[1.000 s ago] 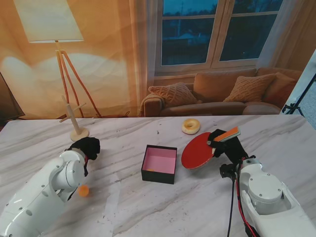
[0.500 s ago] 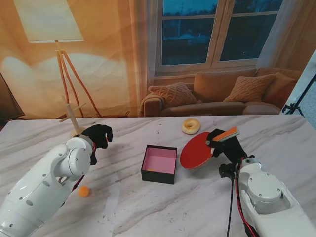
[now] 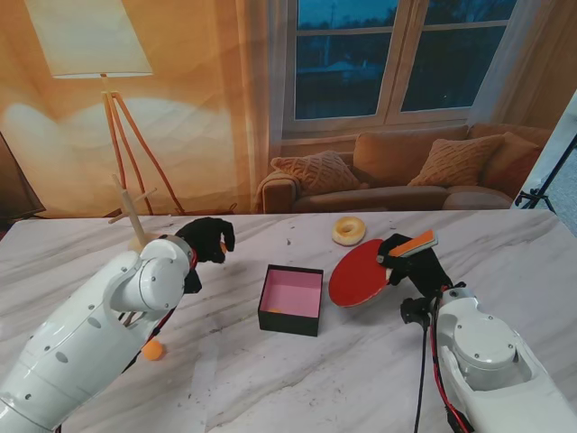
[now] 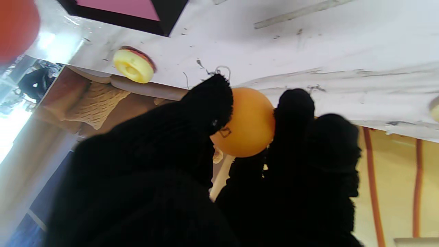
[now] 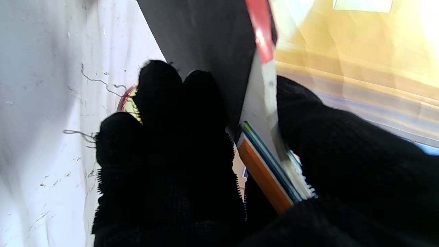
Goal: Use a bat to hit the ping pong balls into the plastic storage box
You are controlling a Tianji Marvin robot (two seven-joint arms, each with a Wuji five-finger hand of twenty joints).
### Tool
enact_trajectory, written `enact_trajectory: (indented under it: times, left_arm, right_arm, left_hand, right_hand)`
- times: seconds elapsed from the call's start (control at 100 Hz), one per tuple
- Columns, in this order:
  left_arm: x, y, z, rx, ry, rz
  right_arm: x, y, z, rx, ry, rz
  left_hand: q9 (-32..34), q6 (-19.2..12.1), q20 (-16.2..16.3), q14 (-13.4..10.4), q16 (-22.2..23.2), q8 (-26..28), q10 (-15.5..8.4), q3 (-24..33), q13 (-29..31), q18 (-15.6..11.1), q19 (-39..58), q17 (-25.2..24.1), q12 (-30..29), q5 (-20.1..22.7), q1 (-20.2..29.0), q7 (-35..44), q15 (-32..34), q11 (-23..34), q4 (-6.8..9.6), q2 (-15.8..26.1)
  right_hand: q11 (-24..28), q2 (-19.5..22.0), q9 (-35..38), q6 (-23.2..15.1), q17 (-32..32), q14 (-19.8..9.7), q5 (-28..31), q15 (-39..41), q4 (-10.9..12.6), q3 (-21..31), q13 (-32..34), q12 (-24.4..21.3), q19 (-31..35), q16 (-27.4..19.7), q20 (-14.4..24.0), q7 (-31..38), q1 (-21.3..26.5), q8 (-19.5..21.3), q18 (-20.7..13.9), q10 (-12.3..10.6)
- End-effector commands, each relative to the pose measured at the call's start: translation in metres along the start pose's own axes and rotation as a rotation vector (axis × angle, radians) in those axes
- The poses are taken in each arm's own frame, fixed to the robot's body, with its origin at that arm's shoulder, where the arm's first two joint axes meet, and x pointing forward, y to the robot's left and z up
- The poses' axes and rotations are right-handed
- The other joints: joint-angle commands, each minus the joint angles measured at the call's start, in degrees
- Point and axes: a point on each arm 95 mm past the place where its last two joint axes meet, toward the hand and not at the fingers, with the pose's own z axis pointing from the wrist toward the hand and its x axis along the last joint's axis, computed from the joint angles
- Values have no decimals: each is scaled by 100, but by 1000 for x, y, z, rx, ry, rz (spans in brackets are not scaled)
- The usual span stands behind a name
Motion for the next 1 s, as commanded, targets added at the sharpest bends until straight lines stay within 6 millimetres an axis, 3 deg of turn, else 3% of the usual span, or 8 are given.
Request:
enact_trajectory:
  times: [0.0,0.64,0.99]
  left_arm:
    - [14,-4,3,2,29,-15]
    - [101,-14,38,-60,248,-94]
    - [131,-19,41,-68,318,-135]
  right_arm:
    - [-1,0,-1,38,-3,-6]
    - [8,2,-2,38,34,-6]
    - [2,2,4,56,10,-29]
  left_hand:
    - [621,196,106,544,101,202,-201,234,80,-609,295,-91,297,276,652,382,215,453,96,275]
    - [611,247,170,536,100,223,-145,197,72,-622,365,-79,320,211,618,322,300,435,92,311]
    - [610,277,231,552,148,210,-86,71,52,-651,480,-65,317,180,637,277,448,443,106,404]
  right_hand:
    - [107,491,136,-327,-21,-298,427,-8,55,379,-138,91,25,38,54,74,439,131,-204,-636]
    - [62,676,40,-243,-41,-315,418,-56,87,268,-176,105,1,31,46,43,537,171,-209,-573]
    - [32,708,-71,-250,-102,-349,864,-98,137,154,-240,116,-31,21,57,-69,695,207,-204,-516]
